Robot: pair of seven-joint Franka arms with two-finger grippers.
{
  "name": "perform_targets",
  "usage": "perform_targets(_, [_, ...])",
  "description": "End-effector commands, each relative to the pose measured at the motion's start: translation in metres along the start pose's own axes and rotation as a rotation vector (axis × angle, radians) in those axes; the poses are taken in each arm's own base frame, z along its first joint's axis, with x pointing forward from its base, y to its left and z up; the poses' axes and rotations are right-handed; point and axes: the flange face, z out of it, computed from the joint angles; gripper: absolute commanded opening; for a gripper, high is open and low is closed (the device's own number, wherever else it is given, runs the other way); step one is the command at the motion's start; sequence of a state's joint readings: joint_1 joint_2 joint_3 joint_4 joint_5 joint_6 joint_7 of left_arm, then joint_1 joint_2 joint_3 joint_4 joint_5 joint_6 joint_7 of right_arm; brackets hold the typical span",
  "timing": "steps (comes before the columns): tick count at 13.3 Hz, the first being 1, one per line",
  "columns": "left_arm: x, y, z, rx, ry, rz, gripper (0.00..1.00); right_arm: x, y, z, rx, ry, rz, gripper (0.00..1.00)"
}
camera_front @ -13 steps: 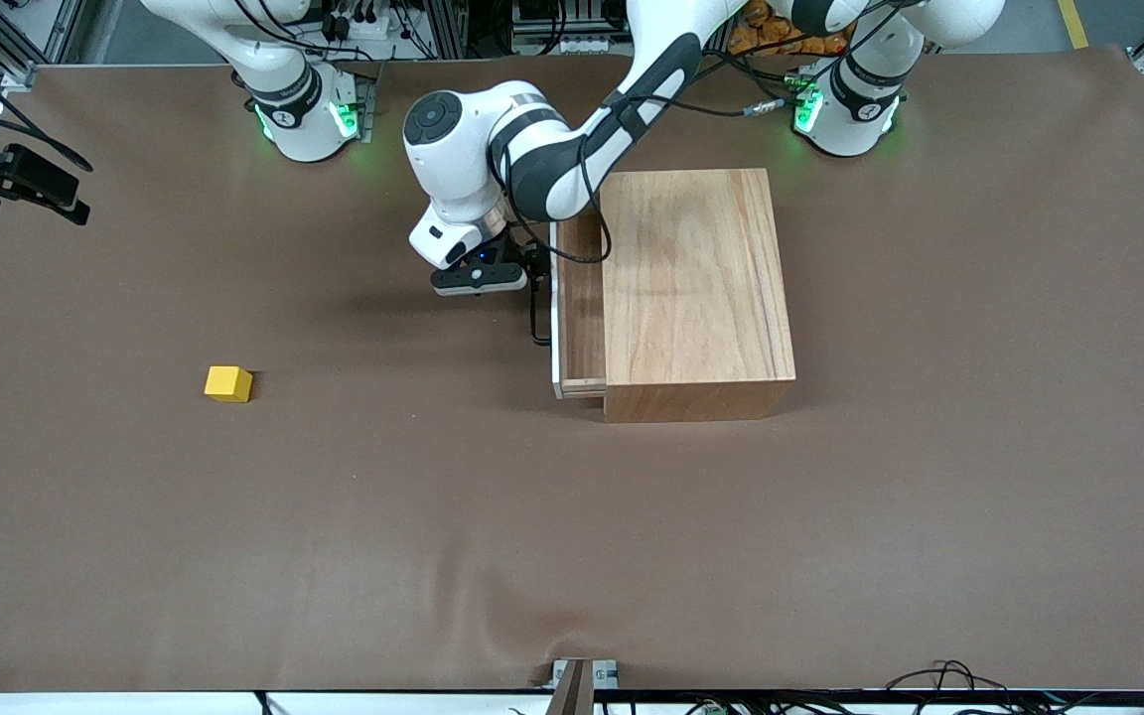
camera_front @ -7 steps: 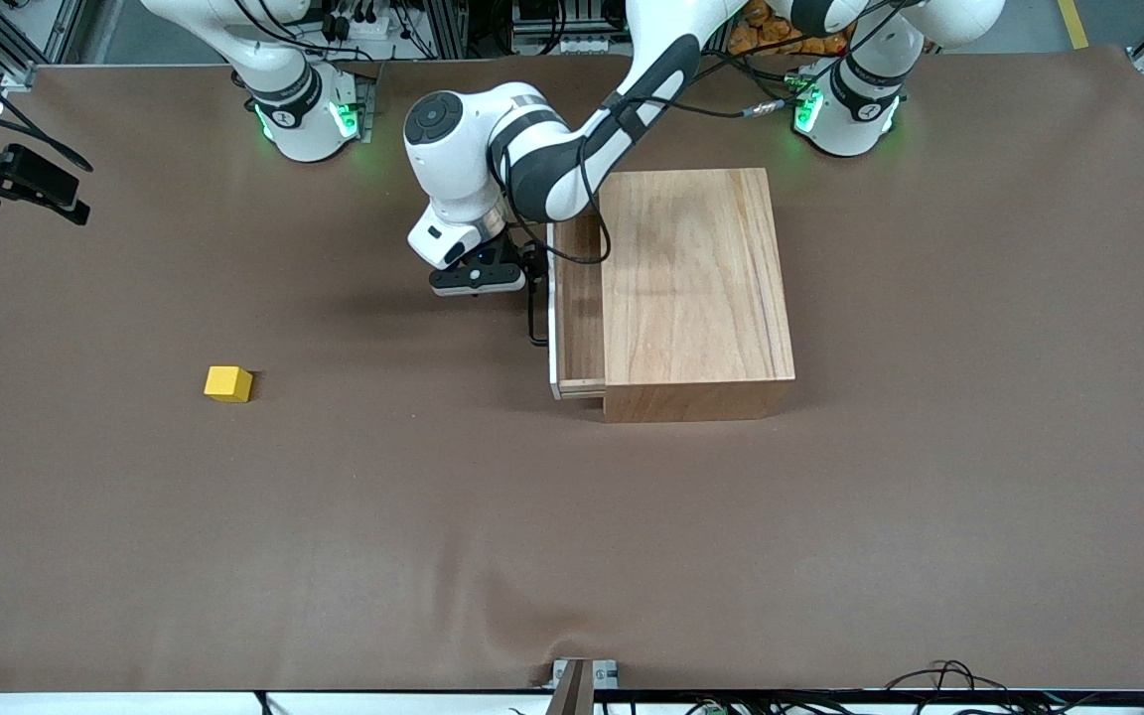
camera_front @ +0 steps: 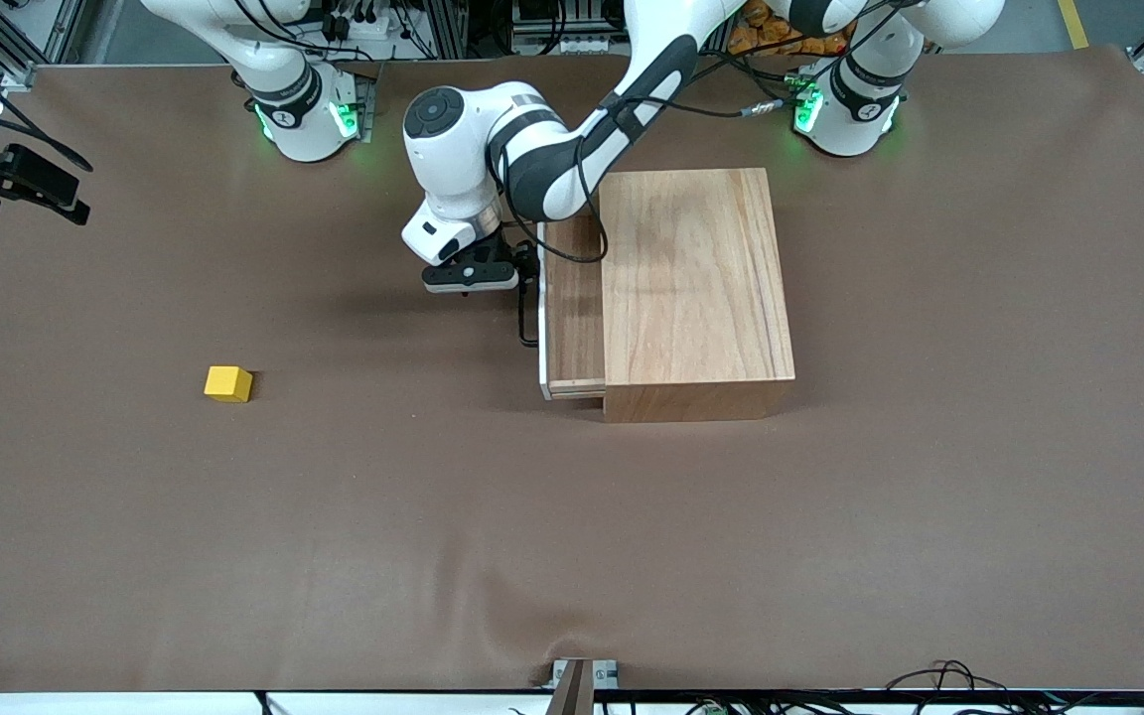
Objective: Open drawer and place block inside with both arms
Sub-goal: 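Pull the drawer handle outward with the left gripper to open it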
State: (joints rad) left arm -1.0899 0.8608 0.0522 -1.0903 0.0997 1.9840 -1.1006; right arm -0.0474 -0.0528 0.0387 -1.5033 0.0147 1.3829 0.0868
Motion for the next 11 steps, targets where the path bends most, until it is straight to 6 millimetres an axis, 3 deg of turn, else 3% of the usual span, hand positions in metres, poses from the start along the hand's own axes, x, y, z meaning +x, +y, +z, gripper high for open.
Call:
perform_targets(1, [-0.007,0.018,-0.001,-0.070,0.028,0.005,1.00,-0.004,0.002,-0.002,0.000,-0.001,-0.003,1.00])
perform_targets(8, [-0.024,0.032,-0.010,-0.121,0.050,0.027,1.00,-0.004,0.002,-0.002,0.000,0.000,-0.002,1.00])
perform_targets(11, [-0.020,0.027,-0.028,-0.113,0.052,0.020,1.00,-0.004,0.003,-0.002,0.000,-0.001,0.000,1.00])
